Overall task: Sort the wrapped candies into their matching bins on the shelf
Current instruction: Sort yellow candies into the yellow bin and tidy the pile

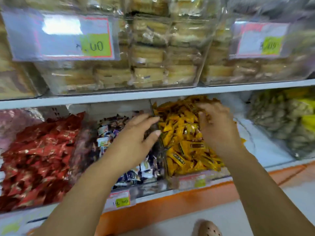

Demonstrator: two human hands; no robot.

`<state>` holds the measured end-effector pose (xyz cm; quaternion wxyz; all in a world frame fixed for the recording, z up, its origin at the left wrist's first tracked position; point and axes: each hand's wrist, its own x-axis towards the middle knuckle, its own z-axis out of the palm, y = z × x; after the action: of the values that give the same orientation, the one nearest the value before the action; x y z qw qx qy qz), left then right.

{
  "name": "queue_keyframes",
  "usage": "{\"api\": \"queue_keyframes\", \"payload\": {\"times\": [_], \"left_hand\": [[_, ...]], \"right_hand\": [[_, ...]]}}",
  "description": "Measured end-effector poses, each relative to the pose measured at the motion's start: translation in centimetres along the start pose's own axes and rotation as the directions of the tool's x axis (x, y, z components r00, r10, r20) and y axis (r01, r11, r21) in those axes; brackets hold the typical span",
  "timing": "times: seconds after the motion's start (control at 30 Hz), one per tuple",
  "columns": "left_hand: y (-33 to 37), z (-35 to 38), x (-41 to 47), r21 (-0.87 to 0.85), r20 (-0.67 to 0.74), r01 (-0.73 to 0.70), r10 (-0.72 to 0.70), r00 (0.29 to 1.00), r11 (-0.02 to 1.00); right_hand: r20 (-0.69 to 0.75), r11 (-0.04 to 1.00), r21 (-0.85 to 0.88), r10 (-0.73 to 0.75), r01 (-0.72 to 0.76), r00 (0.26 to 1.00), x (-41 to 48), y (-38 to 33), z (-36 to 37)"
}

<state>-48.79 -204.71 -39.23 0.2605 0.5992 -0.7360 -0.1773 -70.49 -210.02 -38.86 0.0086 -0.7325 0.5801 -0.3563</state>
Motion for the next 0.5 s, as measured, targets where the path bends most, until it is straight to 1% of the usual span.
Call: {"api": "queue_keyframes", "payload": {"times": [0.03,0.07,0.1,0.17,0.23,0.3,0.33,0.4,0.47,0.5], "left_hand": [[0.9,0.9,0.7,0.021,0.025,-0.027,0.027,0.999,0.999],[1.8,1.7,1.3,0.073,0.060,-0.052,0.048,0.997,0.996],[2.6,2.5,2.0,0.160,0.094,-0.089,0.074,0.993,0.983],[4.2,3.9,3.1,0.350,0.155,-0.163,0.114,0.981,0.923],[5.0,5.2,3.9,0.467,0.227,-0.179,0.078,0.971,0.866],[4.8,6.3,4.7,0.549,0.285,-0.144,-0.022,0.958,0.823],[4.6,6.5,5.0,0.573,0.290,-0.117,-0.067,0.955,0.811],[3.9,6.1,5.8,0.599,0.266,-0.060,-0.128,0.956,0.799],[3.1,5.1,6.5,0.611,0.249,-0.032,-0.154,0.956,0.791],[2.4,4.5,6.8,0.603,0.269,-0.028,-0.170,0.948,0.797]], "right_hand": [[0.040,0.998,-0.034,0.056,-0.055,0.998,0.3,1.8,-0.6],[0.110,0.991,-0.068,0.119,-0.112,0.987,0.5,3.2,-1.1],[0.182,0.983,-0.100,0.173,-0.157,0.968,0.6,4.3,-1.3],[0.286,0.971,-0.162,0.216,-0.175,0.933,0.5,5.6,-0.9],[0.347,0.968,-0.228,0.180,-0.103,0.921,0.1,5.8,0.6],[0.366,0.959,-0.282,0.098,0.010,0.926,0.0,5.6,2.1],[0.367,0.956,-0.292,0.075,0.038,0.927,0.1,5.4,2.7],[0.363,0.951,-0.304,0.052,0.065,0.930,0.6,5.2,3.1],[0.374,0.950,-0.305,0.052,0.070,0.926,1.0,4.8,3.3],[0.392,0.955,-0.291,0.061,0.061,0.918,1.1,4.4,3.5]]}}
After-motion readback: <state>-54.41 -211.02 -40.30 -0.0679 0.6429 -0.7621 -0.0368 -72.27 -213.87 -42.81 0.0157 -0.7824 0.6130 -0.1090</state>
